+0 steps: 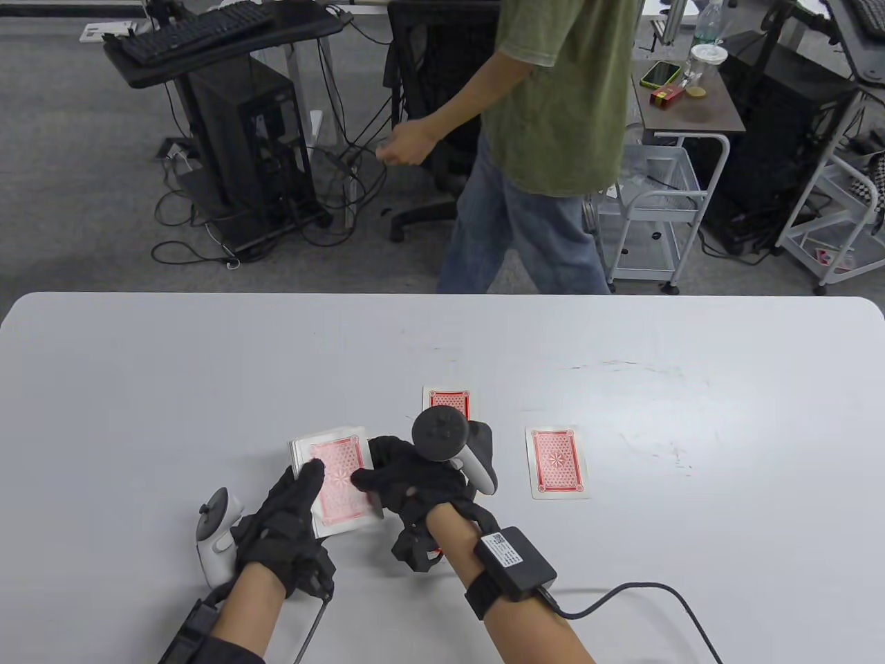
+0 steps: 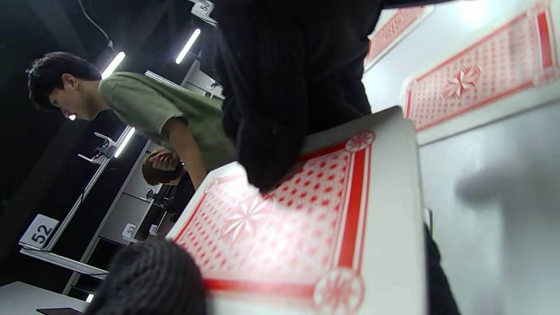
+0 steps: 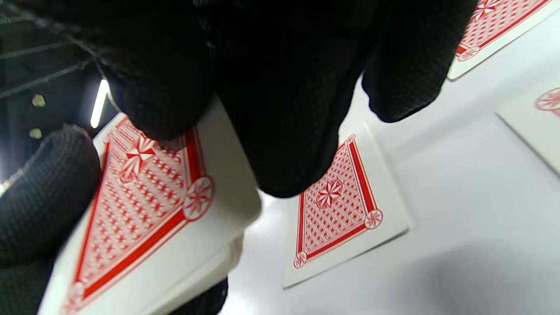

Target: Four-player card dealing with fan arrangement

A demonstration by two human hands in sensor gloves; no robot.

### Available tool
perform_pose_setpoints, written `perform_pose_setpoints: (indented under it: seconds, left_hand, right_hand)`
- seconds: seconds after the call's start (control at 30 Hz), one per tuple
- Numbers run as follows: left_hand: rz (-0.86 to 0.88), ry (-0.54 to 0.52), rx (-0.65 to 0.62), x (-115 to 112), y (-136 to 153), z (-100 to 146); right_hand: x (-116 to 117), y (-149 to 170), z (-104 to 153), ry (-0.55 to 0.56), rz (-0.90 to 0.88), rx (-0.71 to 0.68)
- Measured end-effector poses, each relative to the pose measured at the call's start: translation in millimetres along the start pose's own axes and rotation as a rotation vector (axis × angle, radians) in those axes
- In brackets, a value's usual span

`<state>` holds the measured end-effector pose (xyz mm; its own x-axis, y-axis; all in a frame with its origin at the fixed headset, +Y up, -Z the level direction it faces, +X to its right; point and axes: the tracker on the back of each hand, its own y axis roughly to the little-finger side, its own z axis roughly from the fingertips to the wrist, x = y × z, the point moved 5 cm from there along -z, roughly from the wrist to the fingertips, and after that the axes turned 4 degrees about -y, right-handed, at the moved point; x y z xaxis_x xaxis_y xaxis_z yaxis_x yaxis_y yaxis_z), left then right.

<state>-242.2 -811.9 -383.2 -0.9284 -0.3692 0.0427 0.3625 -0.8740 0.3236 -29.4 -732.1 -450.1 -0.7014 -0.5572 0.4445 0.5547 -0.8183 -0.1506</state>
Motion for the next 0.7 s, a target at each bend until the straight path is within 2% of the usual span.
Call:
perform_pose_setpoints:
  seconds: [0.1,0.17,0.33,0.43,0.53,0.67,0.7]
  left_hand:
    - [-0.010,0.023,-0.001,-3,-2,-1]
    - [-0.019,0.016,-0.007,-2,-4,-1]
    - [-0.013,-0.020,0.013,10,-3,-2]
    - [-0.002,-0.027,0.011,15,-6,-2]
    - [0.008,-0.029,0.005,18,-9,-2]
    - [0.016,-0.034,0.007,23,-9,-3]
    - [0.012,-0.037,0.009,24,-9,-3]
  right_hand:
    - [-14,10,2,-0.011,-0.104,0.009]
    - [-36,17,4,0.039,-0.107,0.031]
    - [-95,36,-7,0.169,0.028,0.158]
    - [-117,52,-24,0.193,0.136,0.267]
    - [-123,71,-42,0.181,0.217,0.366]
    - [-110,94,-67,0.154,0.312,0.465]
    - [-105,96,-72,0.146,0.388,0.502]
